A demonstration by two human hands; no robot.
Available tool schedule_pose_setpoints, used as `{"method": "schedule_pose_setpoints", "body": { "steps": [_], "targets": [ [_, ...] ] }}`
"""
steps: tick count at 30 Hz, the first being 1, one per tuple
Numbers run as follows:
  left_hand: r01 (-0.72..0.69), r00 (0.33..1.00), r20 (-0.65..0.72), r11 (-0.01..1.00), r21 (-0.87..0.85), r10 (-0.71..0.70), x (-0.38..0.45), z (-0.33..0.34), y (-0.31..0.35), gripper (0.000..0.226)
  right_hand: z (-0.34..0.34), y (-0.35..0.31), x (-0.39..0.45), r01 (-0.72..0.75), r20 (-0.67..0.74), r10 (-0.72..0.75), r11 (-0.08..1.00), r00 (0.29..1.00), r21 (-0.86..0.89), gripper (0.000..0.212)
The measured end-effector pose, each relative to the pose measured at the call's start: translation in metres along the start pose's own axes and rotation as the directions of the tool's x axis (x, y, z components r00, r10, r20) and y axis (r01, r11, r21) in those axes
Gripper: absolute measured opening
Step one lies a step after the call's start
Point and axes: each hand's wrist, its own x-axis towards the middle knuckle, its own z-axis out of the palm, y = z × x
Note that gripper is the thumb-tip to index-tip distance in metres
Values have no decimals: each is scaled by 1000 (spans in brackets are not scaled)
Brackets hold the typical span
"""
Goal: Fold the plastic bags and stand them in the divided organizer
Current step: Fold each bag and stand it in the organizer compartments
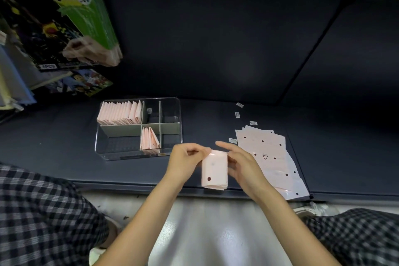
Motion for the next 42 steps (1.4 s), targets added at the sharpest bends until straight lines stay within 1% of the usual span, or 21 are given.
{"method": "schedule_pose_setpoints", "body": {
  "steps": [1, 3, 6, 8, 10, 13, 16, 19, 21, 27, 29, 31, 32, 33, 34, 35, 36, 37, 38, 40, 42],
  "targets": [
    [-62, 998, 0, 995, 73, 62, 0, 0, 0, 20, 1, 1, 0, -5, -14, 5, 1000, 1000, -6, 32],
    [-152, 988, 28, 974, 166, 150, 0, -1, -1, 25, 4, 3, 0, 32, -58, -38, 994, 998, -101, 21],
    [-206, 978, 67, 958, 201, 196, -1, 2, -3, 24, 6, 5, -1, 107, -128, -138, 969, 982, -224, 13],
    [-153, 986, 87, 976, 155, 141, -1, 4, -5, 18, 5, 4, 0, 134, -167, -180, 958, 969, -252, 13],
    [-35, 987, 158, 993, 109, 17, -1, 3, -8, 11, 3, 2, 1, 136, -215, -194, 957, 957, -256, 12],
    [107, 966, 229, 991, 77, -122, -2, 1, -11, 11, 1, 2, 2, 127, -291, -195, 963, 937, -236, 12],
    [129, 974, 180, 990, 58, -137, -1, 1, -14, 13, 3, 6, 3, 101, -340, -151, 982, 928, -160, 10],
    [156, 984, 90, 987, -40, -152, 2, -3, -17, 15, 6, 13, 4, -47, -218, 18, 990, 976, -131, 17],
    [178, 982, 69, 981, -79, -173, 4, -9, -19, 12, 9, 18, 6, -99, -173, 73, 984, 982, -146, 21],
    [283, 959, 62, 930, -236, -276, 13, -24, -30, 11, 22, 24, 15, -117, -145, 95, 983, 985, -145, 13],
    [288, 957, 60, 920, -264, -282, 18, -30, -32, 14, 28, 27, 21, -128, -174, 99, 978, 980, -164, 11],
    [259, 965, 25, 933, -249, -261, 28, -36, -33, 15, 35, 30, 30, -121, -231, 73, 972, 970, -201, 10],
    [219, 973, -27, 958, -186, -228, 34, -40, -35, 14, 38, 32, 36, -109, -258, 48, 968, 965, -226, 11],
    [160, 981, -107, 986, -37, -164, 41, -46, -39, 12, 41, 33, 41, -94, -277, 21, 963, 961, -251, 13],
    [105, 981, -183, 975, 195, -69, 49, -54, -43, 11, 44, 34, 47, -78, -287, -5, 958, 958, -277, 14],
    [79, 972, -234, 888, 453, 33, 55, -63, -49, 14, 48, 35, 53, -66, -290, -25, 951, 957, -302, 15],
    [80, 957, -263, 756, 650, 124, 61, -73, -54, 19, 51, 36, 59, -58, -288, -40, 943, 957, -326, 14],
    [99, 942, -278, 640, 762, 185, 66, -83, -58, 23, 54, 37, 65, -51, -279, -52, 936, 959, -349, 13],
    [128, 934, -288, 557, 821, 210, 71, -91, -63, 26, 58, 37, 71, -43, -265, -61, 929, 962, -369, 13],
    [177, 938, -286, 437, 882, 196, 78, -103, -73, 31, 68, 36, 84, -16, -230, -84, 914, 970, -405, 13],
    [199, 948, -274, 369, 908, 164, 81, -109, -82, 35, 79, 33, 97, 21, -186, -112, 900, 976, -435, 13]
  ]
}}
